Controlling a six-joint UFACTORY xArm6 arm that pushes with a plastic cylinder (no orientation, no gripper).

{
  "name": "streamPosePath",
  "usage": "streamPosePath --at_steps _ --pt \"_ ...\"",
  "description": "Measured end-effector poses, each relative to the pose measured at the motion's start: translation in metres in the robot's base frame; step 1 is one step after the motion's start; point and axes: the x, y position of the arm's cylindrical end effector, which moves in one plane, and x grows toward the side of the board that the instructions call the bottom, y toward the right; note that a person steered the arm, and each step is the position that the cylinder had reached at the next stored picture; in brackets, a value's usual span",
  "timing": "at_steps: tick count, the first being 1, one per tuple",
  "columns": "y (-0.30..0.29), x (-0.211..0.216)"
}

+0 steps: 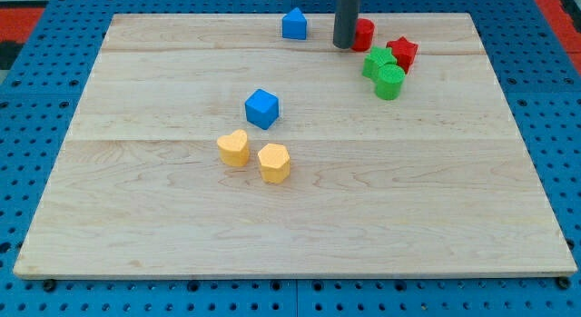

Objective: Drag the green blocks and red blocks towards bottom right

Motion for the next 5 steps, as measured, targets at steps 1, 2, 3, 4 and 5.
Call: streamPosePath --at_steps 1,2,3,4,5 --pt "-0.003 -0.015" --pt "-0.003 -0.03" --pt "0.008 -0.039" --pt "0.022 -0.03" --pt "0.035 -0.009"
